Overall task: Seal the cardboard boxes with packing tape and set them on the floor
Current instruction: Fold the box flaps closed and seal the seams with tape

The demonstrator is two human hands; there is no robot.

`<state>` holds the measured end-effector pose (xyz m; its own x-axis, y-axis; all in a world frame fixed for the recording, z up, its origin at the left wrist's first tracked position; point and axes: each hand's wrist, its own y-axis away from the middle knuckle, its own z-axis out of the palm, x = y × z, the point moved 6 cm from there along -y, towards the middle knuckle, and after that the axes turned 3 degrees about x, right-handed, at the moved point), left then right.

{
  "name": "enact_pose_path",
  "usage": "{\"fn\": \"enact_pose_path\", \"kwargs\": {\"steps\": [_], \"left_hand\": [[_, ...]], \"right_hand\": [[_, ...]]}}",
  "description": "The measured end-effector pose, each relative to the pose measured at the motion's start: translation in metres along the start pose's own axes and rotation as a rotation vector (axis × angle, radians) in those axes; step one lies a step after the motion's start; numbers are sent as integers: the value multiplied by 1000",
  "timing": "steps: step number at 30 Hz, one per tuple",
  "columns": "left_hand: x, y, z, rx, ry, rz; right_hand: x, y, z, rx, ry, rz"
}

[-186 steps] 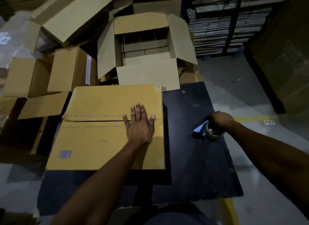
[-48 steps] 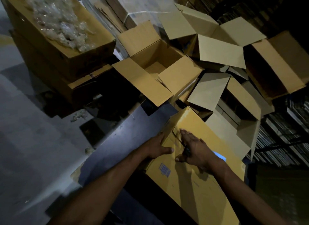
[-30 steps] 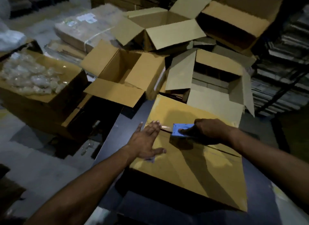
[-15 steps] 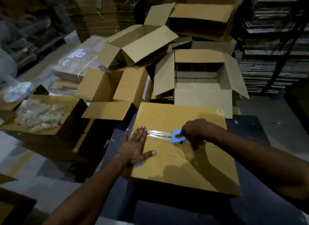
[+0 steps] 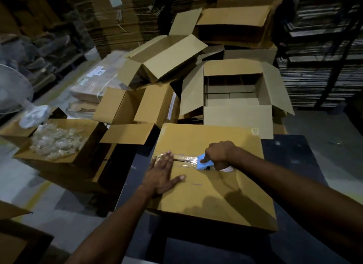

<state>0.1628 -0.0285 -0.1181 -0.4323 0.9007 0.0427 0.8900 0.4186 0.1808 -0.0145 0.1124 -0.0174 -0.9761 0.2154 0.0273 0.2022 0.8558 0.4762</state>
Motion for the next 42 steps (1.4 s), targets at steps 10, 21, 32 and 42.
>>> {"fn": "enact_pose_path", "kwargs": {"steps": [10,21,32,42], "left_hand": [[76,-24,6,-30,5,120],[74,-24,10,5,-3,148],[217,-43,19,-7,75,223],[125,-31,21,36,11,271]], "right_hand": [[6,-3,2,68,-38,37],[102,62,34,-134,-49,182],[100,58,46,-87,23,-29],[35,31,18,10,22,14]]}}
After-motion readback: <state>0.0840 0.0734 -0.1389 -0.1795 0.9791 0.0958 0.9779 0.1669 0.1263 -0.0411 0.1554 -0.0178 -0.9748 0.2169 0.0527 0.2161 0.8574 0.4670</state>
